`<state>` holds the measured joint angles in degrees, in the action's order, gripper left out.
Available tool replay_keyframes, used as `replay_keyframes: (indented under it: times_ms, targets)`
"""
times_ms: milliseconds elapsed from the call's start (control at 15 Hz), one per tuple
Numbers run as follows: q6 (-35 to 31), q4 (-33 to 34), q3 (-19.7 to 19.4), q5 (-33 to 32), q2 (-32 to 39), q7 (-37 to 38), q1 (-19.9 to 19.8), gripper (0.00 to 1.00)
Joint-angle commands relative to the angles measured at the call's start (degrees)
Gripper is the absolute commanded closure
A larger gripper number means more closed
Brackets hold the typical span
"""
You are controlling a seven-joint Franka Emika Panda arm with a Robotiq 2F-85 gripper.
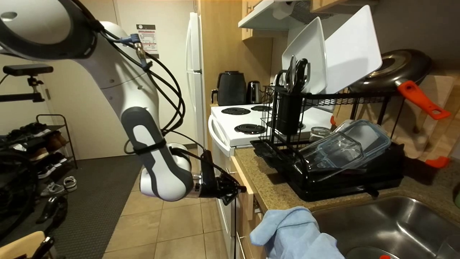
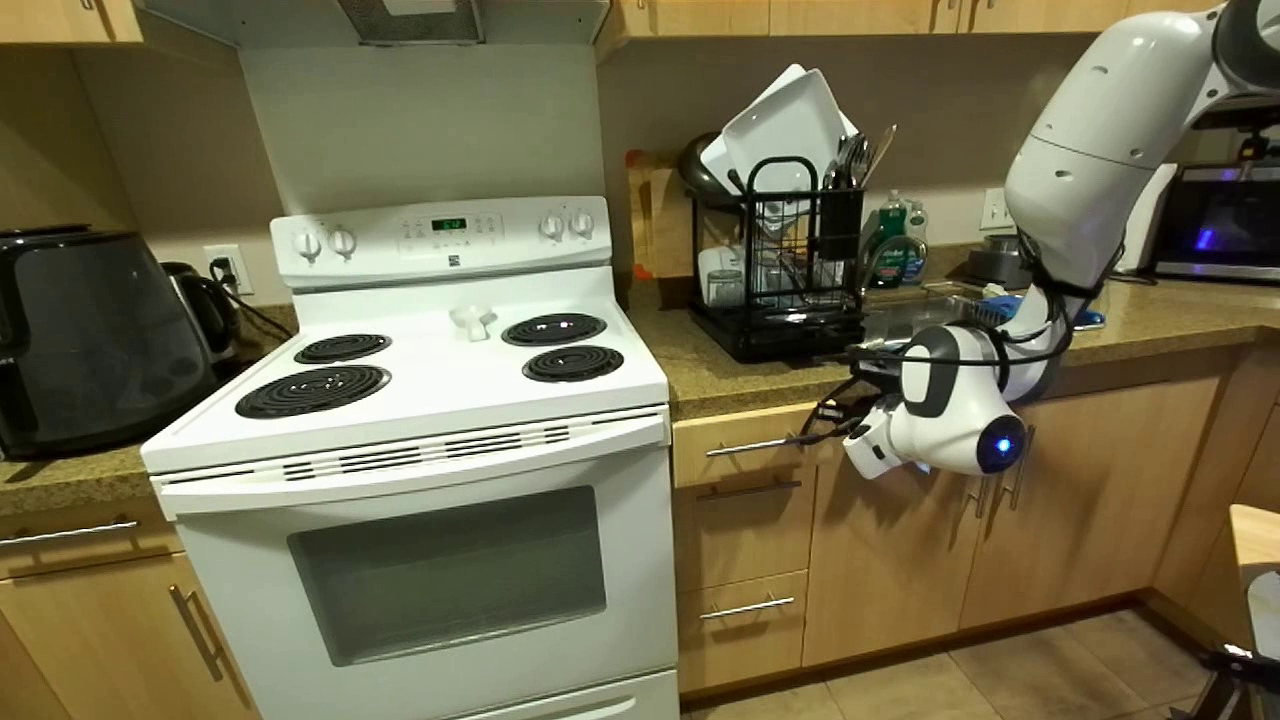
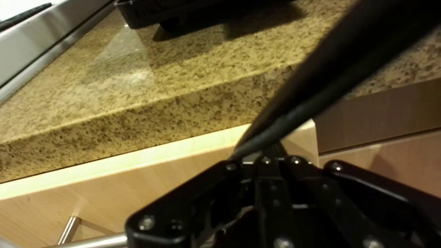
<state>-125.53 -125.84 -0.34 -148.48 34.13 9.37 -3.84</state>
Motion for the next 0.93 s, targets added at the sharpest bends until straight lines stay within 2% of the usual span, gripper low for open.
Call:
replay_keyframes:
  times_ms: [0,200,267,333,400,600,867]
  targets:
    - [-3.7,2.3,2.2,-3.1,-2.2,5.0,-2.0,1.0]
    - [-3.7,3.3,2.8,-2.8,-0.6,4.9,-2.3,1.0]
    - [-2.6,3.0,2.5,-2.8,-0.3,4.3,-2.1,0.74]
    - [0.0,0.2,1.5,0.0,0.1,1.4,-1.5,0.72]
    - [0.4,0.2,1.4,0.0,0.3,1.3,-1.5,0.93]
    - [0.6,0.0,1.2,0.1,0.6,1.3,-1.5,0.73]
    - [0.6,0.0,1.2,0.1,0.6,1.3,-1.5,0.72]
